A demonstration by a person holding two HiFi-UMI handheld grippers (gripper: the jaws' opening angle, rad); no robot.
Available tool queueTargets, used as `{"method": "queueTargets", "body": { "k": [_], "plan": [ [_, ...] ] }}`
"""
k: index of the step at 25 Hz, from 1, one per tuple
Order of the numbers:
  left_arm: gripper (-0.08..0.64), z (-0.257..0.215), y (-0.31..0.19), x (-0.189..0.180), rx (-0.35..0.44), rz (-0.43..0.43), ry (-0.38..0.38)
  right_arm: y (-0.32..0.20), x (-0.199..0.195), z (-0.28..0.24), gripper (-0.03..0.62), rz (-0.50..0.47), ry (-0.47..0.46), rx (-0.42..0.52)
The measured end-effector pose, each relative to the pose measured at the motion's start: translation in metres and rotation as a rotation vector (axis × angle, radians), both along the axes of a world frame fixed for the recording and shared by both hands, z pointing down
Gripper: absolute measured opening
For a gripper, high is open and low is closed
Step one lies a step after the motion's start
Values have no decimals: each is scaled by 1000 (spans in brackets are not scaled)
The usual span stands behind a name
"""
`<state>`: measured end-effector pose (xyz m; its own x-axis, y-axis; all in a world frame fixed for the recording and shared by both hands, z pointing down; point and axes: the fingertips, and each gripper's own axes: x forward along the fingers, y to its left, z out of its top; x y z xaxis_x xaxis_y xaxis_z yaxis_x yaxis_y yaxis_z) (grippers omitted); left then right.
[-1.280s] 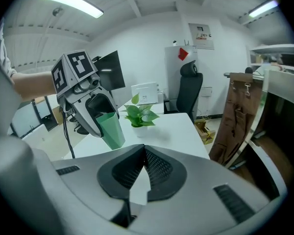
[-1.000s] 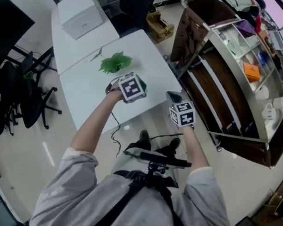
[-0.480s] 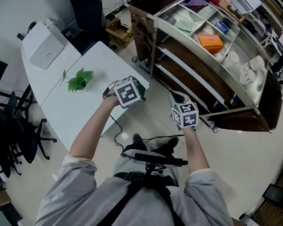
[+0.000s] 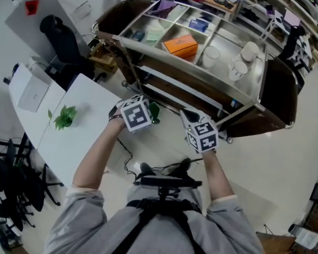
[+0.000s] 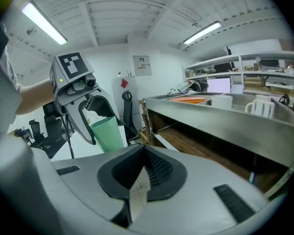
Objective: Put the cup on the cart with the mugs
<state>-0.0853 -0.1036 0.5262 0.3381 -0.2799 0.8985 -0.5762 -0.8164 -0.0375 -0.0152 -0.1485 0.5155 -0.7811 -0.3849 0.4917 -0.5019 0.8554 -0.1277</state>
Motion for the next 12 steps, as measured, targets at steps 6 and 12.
{"method": "queueTargets", "body": {
  "k": [6, 12],
  "plan": [
    [330, -56, -50, 83, 83, 147, -38, -30, 73, -71, 8, 28, -86, 96],
    [330, -110, -101, 155, 125, 279, -60, -61, 132, -130, 8, 42, -125, 131]
  ]
}}
